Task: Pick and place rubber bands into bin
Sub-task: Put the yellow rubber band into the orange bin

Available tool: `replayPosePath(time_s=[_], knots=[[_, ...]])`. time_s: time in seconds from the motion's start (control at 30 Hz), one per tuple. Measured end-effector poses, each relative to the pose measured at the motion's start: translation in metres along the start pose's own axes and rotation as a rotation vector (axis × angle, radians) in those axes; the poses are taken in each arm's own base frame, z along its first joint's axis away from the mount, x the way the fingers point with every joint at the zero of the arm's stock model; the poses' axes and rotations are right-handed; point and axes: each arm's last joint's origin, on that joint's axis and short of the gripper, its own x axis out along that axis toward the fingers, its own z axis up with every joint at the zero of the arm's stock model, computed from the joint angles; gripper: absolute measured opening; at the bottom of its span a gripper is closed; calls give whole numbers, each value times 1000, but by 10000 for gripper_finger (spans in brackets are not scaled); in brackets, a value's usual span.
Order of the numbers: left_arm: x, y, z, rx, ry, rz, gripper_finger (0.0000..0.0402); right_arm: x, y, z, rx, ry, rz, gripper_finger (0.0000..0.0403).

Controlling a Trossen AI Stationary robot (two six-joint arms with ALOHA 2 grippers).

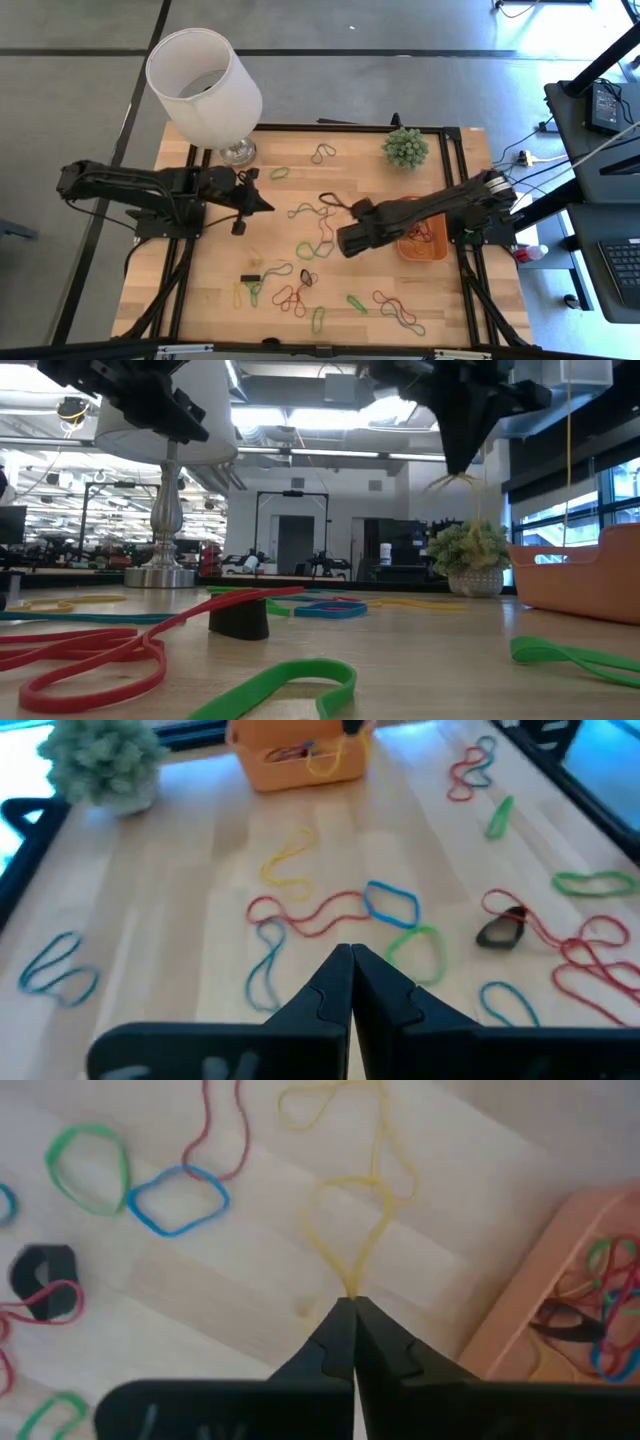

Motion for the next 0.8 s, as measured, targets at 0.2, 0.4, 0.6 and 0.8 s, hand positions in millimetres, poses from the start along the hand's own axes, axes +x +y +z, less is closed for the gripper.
replayPosePath(time_s=[0.2, 0.4, 0.6, 0.8], knots=[[-17, 5, -5, -34, 11, 37, 1, -26, -52, -4, 35, -39, 18, 1], [-30, 6, -7, -78, -2, 82, 2, -29, -117, -15, 123, -37, 6, 0], [-36, 7, -6, -100, -34, 132, 2, -11, -167, -28, 208, -31, 28, 0], [-37, 9, -6, -131, -34, 197, 1, 21, -197, -42, 225, 71, -6, 0]])
